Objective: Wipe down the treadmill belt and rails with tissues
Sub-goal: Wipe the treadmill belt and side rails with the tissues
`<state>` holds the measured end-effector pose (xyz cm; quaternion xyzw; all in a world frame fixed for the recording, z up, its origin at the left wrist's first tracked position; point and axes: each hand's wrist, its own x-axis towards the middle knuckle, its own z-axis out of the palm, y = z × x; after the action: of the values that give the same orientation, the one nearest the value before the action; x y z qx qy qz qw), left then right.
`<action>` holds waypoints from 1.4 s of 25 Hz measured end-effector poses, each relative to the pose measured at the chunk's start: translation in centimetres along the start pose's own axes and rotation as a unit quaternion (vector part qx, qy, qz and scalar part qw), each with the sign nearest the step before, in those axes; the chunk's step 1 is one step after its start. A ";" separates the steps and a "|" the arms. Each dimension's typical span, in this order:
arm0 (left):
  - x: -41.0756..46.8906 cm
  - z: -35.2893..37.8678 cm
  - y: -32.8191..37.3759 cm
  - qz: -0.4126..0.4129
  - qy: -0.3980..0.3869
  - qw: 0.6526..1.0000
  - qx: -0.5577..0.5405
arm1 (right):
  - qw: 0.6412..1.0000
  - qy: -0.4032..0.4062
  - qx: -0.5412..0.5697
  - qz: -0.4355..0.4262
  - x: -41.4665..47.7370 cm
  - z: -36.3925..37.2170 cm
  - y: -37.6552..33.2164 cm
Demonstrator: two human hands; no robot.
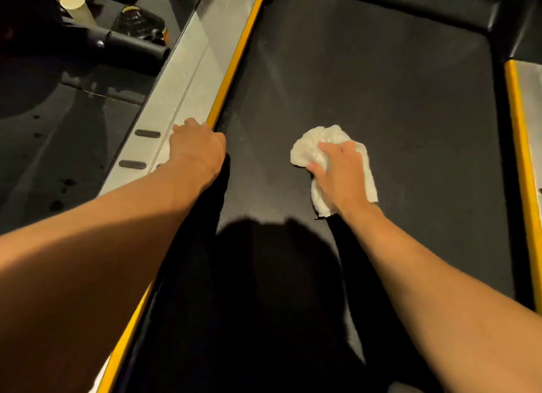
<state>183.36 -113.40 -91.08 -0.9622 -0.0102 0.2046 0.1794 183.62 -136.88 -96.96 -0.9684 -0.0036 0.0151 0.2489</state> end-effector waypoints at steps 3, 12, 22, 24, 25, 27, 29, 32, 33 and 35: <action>-0.3 -0.9 0.9 -0.012 -0.017 0.997 0.074 | 0.995 -0.047 0.028 -0.079 -3.2 1.3 -1.3; -2.2 -2.9 8.4 0.177 -0.022 0.980 -0.084 | 0.999 0.002 0.038 0.013 -1.7 -1.2 4.4; -0.4 -4.5 16.1 0.205 -0.166 0.965 0.010 | 0.992 0.050 0.047 0.107 -2.8 -4.2 11.9; -0.7 -4.4 15.6 0.211 -0.154 0.965 -0.006 | 0.991 0.048 0.052 0.113 -3.7 -4.3 9.6; -0.7 -4.4 15.3 0.211 -0.153 0.965 -0.006 | 0.993 0.037 0.055 0.098 -4.9 -4.2 8.7; -0.6 -4.3 15.5 0.203 -0.149 0.968 -0.006 | 0.998 -0.001 0.048 0.050 -8.0 -4.1 9.2; -0.8 -4.0 16.2 0.211 -0.140 0.967 0.002 | 0.999 -0.002 0.028 0.020 -9.7 -5.4 11.9; -1.3 -3.4 16.8 0.253 -0.132 0.958 -0.002 | 0.996 0.052 0.006 0.072 -7.9 -7.3 14.5; -1.4 -3.4 17.1 0.258 -0.131 0.957 -0.015 | 0.994 0.064 0.003 0.093 -6.8 -7.3 14.9; -1.5 -3.3 17.2 0.253 -0.131 0.958 -0.023 | 0.994 0.058 0.004 0.094 -5.3 -6.4 13.9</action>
<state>182.39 -130.76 -93.74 -0.9017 0.2055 0.3677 0.0971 178.49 -152.16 -97.92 -0.9626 0.1021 -0.0175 0.2504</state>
